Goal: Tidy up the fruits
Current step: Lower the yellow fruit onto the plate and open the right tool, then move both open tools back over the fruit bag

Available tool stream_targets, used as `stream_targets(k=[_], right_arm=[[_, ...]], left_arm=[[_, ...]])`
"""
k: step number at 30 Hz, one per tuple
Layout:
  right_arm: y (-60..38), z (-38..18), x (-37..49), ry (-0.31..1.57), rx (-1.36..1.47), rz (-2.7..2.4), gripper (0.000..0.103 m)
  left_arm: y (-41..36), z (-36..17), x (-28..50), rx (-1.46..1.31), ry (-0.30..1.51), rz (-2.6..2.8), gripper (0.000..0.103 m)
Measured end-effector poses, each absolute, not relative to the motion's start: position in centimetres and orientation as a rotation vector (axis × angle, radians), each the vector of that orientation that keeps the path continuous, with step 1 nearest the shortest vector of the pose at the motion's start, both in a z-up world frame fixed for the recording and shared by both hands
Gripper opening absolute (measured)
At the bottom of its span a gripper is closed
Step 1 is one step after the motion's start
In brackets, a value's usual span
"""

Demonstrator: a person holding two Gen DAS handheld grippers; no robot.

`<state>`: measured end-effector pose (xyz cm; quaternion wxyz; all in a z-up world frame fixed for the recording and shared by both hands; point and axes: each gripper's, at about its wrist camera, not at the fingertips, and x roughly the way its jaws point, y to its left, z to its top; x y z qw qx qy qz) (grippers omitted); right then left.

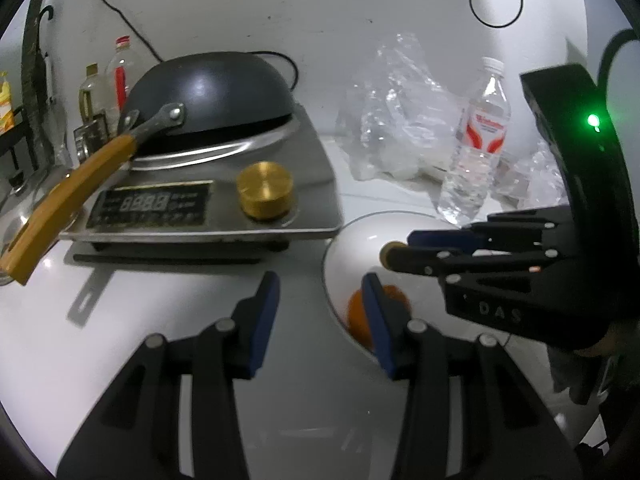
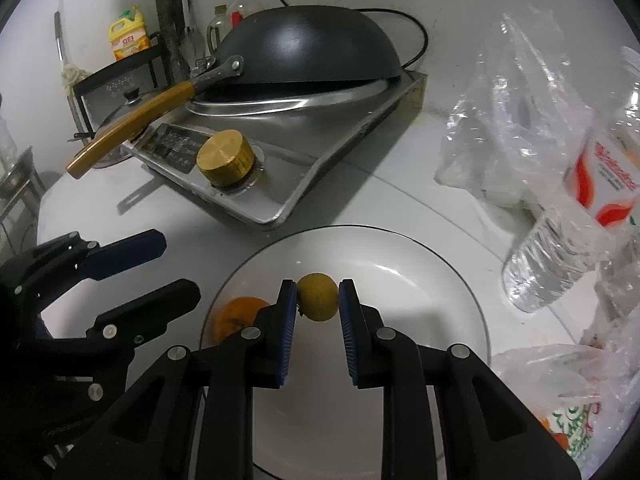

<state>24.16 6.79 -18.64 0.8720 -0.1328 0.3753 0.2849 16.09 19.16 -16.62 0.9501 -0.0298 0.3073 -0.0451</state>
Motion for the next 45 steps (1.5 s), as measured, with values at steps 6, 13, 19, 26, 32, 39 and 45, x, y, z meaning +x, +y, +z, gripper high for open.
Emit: stream_targets(k=[6, 13, 19, 26, 32, 39, 45], right_arm=[[8.2, -19.1, 24.4, 0.800, -0.281, 0.611, 0.023], [8.2, -18.6, 24.1, 0.793, -0.278, 0.599, 0.024], [7.3, -17.4, 22.8, 0.769, -0.281, 0.582, 0.024], [5.8, -16.1, 20.6, 0.738, -0.277, 0.571, 0.024], [4.6, -15.2, 18.9, 0.715, -0.272, 0.566, 0.024], [2.7, -14.4, 17.0, 0.694, -0.261, 0.552, 0.024], [0.9, -14.1, 15.7, 0.681, -0.249, 0.542, 0.024]], left_arm=[[20.2, -16.9, 15.5, -0.070, 0.629, -0.083, 0.045], [20.7, -17.0, 14.9, -0.079, 0.628, -0.071, 0.050], [20.2, -16.1, 13.9, -0.078, 0.604, -0.074, 0.050], [19.0, -14.8, 12.1, -0.064, 0.580, -0.081, 0.051], [18.1, -14.0, 10.7, -0.054, 0.564, -0.071, 0.052], [16.8, -13.1, 9.3, -0.042, 0.547, -0.073, 0.056], [15.4, -12.5, 8.1, -0.034, 0.530, -0.077, 0.067]])
